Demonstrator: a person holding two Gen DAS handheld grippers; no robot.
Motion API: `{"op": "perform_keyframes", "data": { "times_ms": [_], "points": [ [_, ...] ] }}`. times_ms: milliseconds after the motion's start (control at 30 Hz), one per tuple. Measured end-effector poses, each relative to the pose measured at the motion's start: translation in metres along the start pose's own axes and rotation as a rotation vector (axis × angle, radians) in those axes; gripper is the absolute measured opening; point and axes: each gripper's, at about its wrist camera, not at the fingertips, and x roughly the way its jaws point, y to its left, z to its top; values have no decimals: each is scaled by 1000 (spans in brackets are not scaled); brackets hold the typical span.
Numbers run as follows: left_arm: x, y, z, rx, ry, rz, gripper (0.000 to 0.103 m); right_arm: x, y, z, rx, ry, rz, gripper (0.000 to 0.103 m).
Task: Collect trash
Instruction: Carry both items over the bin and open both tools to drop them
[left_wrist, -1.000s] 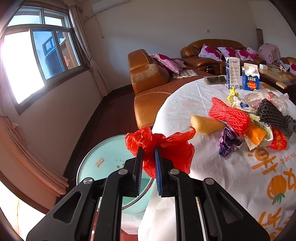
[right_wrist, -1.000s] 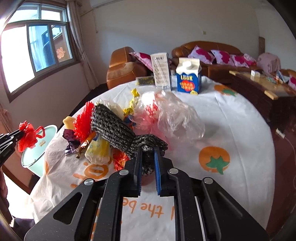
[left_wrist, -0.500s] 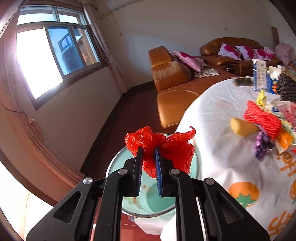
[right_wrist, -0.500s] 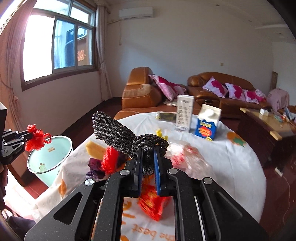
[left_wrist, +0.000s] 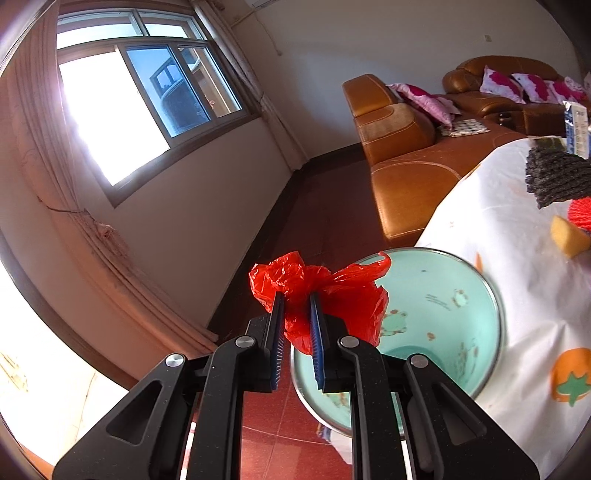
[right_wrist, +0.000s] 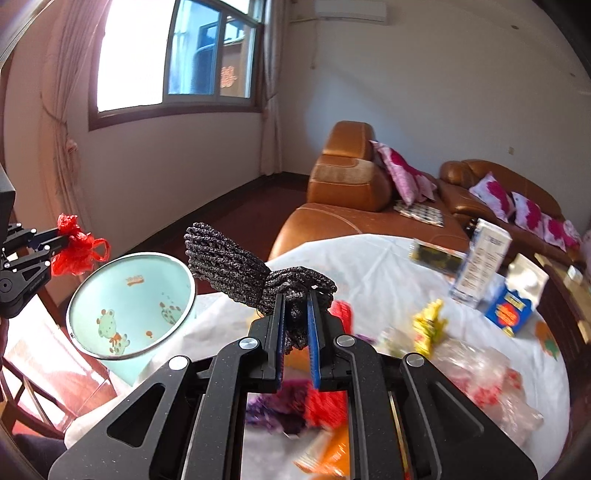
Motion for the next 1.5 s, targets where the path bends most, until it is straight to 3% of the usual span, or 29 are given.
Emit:
{"op": "perform_keyframes", "data": {
  "times_ms": [667, 1067, 1167, 1200, 1267, 1300, 1500],
  "points": [
    [27, 9, -10, 44, 46, 99, 16, 69, 70, 22, -171, 68, 124, 11],
    [36, 10, -10, 21, 63, 68, 18, 85, 96, 21, -217, 105, 170, 13],
    [35, 11, -11, 16, 56, 54, 32, 88, 101, 20, -220, 108, 182, 17],
    [35, 10, -11, 19, 55, 47, 32, 89, 102, 19, -216, 113, 188, 19],
    [34, 7, -11, 21, 52, 29, 40, 91, 103, 18, -210, 121, 197, 39],
    [33, 6, -11, 18, 47, 27, 47, 91, 103, 18, -208, 121, 199, 41],
    [31, 3, -11, 18, 43, 29, 53, 90, 102, 13, -197, 131, 199, 44]
  ]
}}
